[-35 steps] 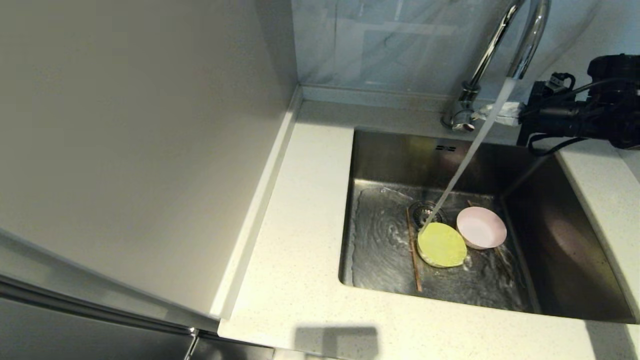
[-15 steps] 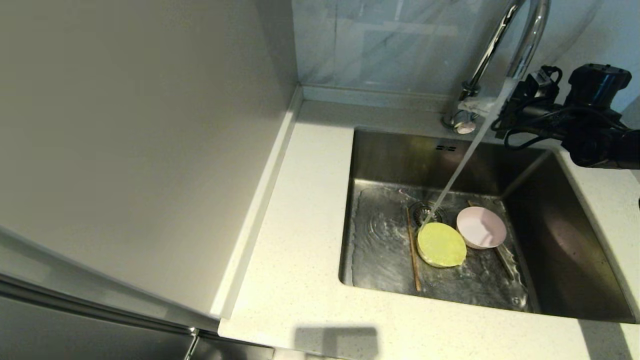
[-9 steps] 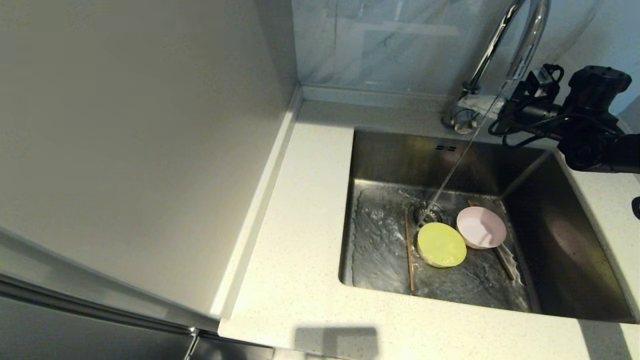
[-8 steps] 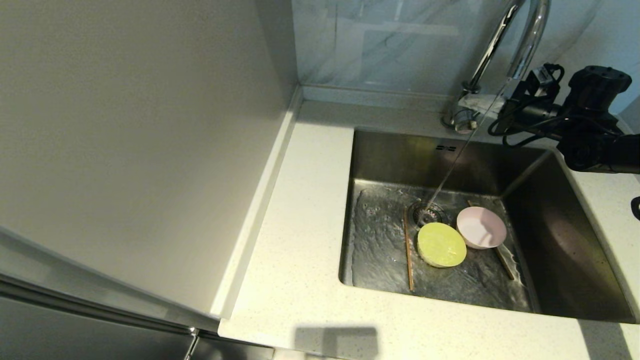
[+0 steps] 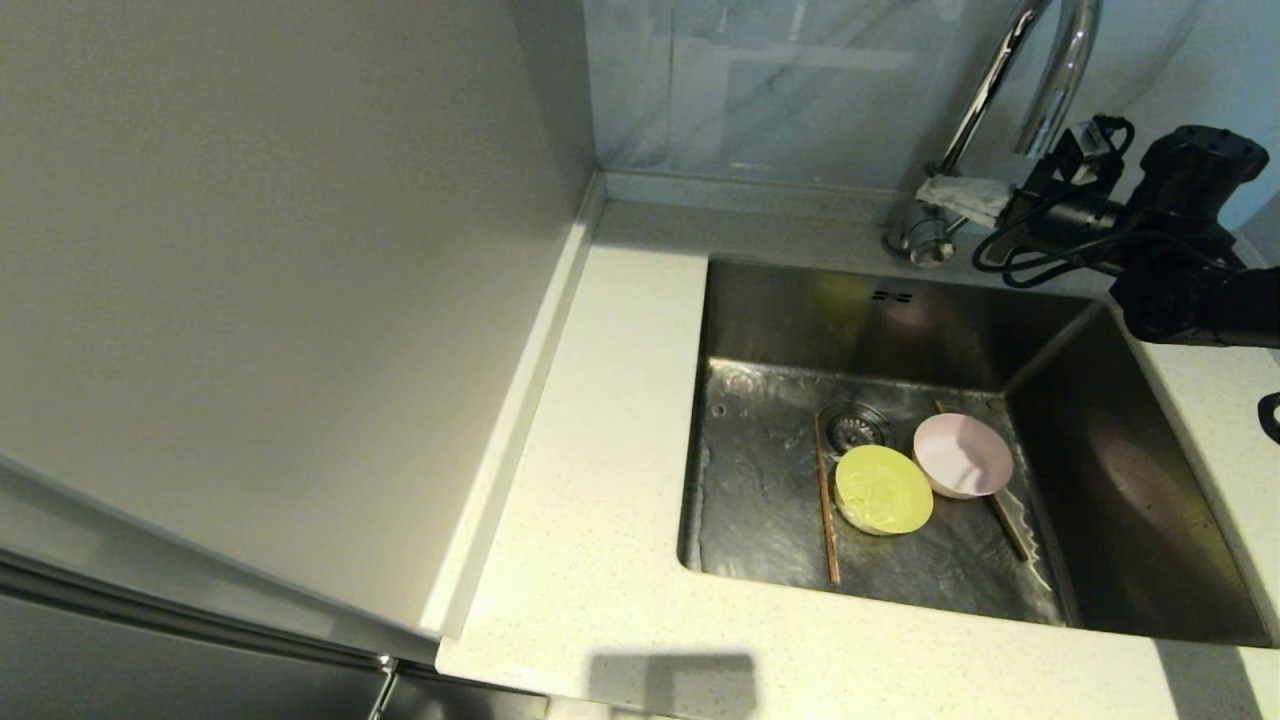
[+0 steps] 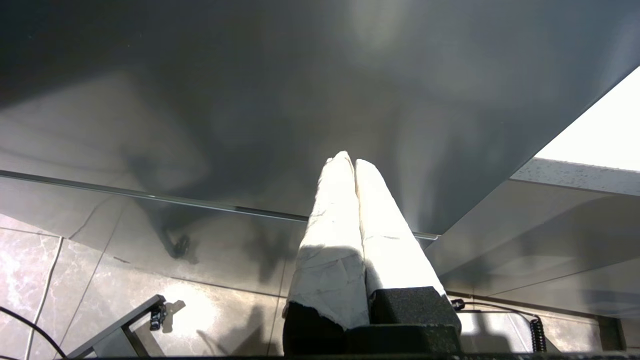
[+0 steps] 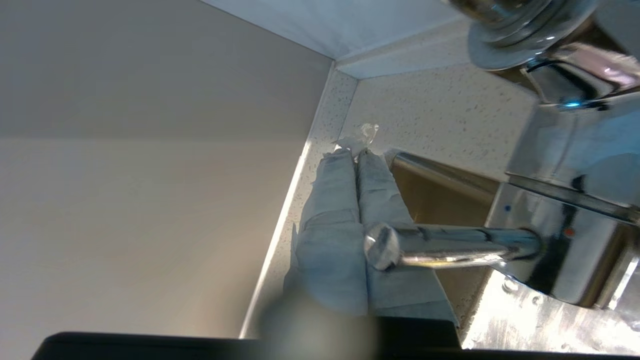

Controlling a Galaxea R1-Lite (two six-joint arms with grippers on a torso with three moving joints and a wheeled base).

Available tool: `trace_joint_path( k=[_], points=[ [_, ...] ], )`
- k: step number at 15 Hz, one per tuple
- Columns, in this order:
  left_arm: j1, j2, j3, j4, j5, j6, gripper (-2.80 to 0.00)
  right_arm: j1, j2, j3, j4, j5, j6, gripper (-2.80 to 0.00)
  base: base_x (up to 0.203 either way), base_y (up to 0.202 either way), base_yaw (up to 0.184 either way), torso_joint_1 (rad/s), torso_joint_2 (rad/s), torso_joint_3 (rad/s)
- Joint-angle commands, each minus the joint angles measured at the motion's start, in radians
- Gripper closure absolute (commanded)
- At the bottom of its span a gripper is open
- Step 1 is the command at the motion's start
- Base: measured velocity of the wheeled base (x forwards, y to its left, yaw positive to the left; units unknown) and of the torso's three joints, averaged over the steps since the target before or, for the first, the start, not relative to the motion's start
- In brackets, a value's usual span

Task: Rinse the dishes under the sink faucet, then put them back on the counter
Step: Turn off the faucet

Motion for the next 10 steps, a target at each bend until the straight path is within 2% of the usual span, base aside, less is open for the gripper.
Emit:
trace_joint_path(
  k=[1, 10],
  points=[
    [0.000, -0.003, 0.000, 0.000, 0.000, 0.000, 0.00, 0.004, -0.001, 0.000, -0.002, 0.007, 0.007, 0.00, 0.000, 0.000, 0.000, 0.000, 0.00, 0.000],
    [0.000, -0.003, 0.000, 0.000, 0.000, 0.000, 0.00, 0.025, 0.014, 0.000, -0.050, 0.007, 0.007, 0.00, 0.000, 0.000, 0.000, 0.000, 0.00, 0.000]
  ],
)
